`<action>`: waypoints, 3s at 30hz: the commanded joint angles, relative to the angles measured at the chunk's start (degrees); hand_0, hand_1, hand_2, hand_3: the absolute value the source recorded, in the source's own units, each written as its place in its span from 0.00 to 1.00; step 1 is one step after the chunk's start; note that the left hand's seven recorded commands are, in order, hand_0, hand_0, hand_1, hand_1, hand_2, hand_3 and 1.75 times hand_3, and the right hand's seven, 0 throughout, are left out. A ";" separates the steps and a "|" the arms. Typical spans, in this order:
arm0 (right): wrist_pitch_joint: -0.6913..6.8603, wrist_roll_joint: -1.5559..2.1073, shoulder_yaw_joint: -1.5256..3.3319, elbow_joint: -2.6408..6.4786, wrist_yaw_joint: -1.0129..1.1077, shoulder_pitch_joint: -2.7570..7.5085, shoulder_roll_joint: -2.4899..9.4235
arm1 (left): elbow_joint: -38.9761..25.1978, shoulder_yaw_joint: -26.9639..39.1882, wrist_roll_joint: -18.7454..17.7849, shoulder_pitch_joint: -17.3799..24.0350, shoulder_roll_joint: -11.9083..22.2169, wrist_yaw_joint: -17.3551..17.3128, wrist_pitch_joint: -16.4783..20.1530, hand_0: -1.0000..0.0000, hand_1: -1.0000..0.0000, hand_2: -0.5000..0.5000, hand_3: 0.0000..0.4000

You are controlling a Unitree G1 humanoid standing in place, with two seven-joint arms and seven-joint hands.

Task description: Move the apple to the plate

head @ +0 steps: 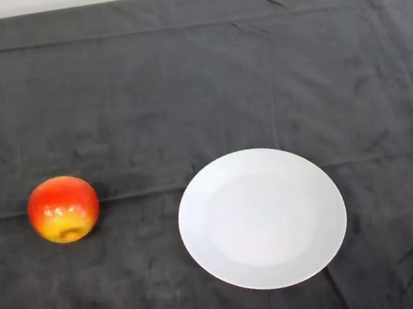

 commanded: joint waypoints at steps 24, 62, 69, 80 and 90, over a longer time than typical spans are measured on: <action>-0.22 0.81 -0.86 0.35 0.35 -0.91 -1.34 | 0.18 -13.73 18.99 -2.48 -4.77 -0.03 -4.88 1.00 1.00 0.50 0.00; -0.24 0.82 -0.87 0.07 0.23 -0.80 -1.21 | -2.65 -23.84 28.56 -5.14 -13.47 -5.90 0.46 1.00 1.00 0.50 0.00; -0.24 0.83 -0.87 0.02 0.21 -0.78 -1.19 | -2.98 -25.78 30.42 -5.36 -14.92 -6.04 1.12 1.00 1.00 0.50 0.00; -0.24 0.84 -0.88 -0.05 0.17 -0.76 -1.16 | -3.73 -29.26 33.58 -5.70 -17.58 -5.27 2.89 1.00 1.00 0.50 0.00; -0.24 0.86 -0.88 -0.11 0.14 -0.73 -1.14 | -3.08 -31.84 35.02 -5.74 -18.80 -6.50 4.44 1.00 1.00 0.50 0.00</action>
